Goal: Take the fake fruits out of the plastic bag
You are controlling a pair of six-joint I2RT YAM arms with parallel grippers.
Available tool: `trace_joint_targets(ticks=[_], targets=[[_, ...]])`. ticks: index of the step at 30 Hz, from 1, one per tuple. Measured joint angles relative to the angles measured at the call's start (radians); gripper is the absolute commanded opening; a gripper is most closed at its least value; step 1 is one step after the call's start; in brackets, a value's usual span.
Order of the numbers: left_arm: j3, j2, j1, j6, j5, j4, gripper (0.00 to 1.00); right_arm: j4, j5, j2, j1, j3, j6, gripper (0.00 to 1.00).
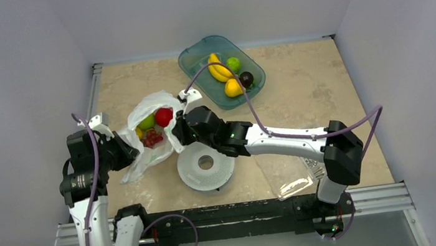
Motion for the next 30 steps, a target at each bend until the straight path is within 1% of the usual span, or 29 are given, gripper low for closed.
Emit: trace_joint_targets(ticks=[2,5,10,13,18,23,26,28,30], targets=[[-0.02,-0.023,0.0,-0.002,-0.015,0.048,0.0,0.019,-0.056,-0.019,-0.033,-0.018,-0.128,0.0],[-0.051,-0.065,0.0,-0.003,-0.034,0.096,0.0,0.029,-0.051,-0.051,-0.082,-0.039,-0.325,0.0],[-0.129,-0.141,0.0,0.003,-0.038,0.195,0.0,0.071,0.117,-0.086,-0.121,-0.126,-0.652,0.0],[-0.169,-0.171,0.0,0.007,-0.031,0.237,0.0,0.087,0.18,-0.055,-0.122,-0.152,-0.785,0.0],[-0.189,-0.176,0.0,0.021,0.002,0.278,0.0,0.098,0.249,0.011,-0.121,-0.17,-0.89,0.0],[-0.194,-0.176,-0.002,0.028,0.016,0.299,0.0,0.115,0.389,0.117,-0.147,-0.164,-0.924,0.0],[-0.194,-0.175,-0.003,0.029,0.02,0.304,0.0,0.133,0.441,0.166,-0.176,-0.185,-0.937,0.0],[-0.194,-0.176,-0.008,0.029,0.031,0.304,0.0,0.158,0.444,0.163,-0.189,-0.223,-0.938,0.08],[-0.195,-0.18,-0.011,0.03,0.041,0.305,0.0,0.172,0.435,0.137,-0.192,-0.257,-0.934,0.2]])
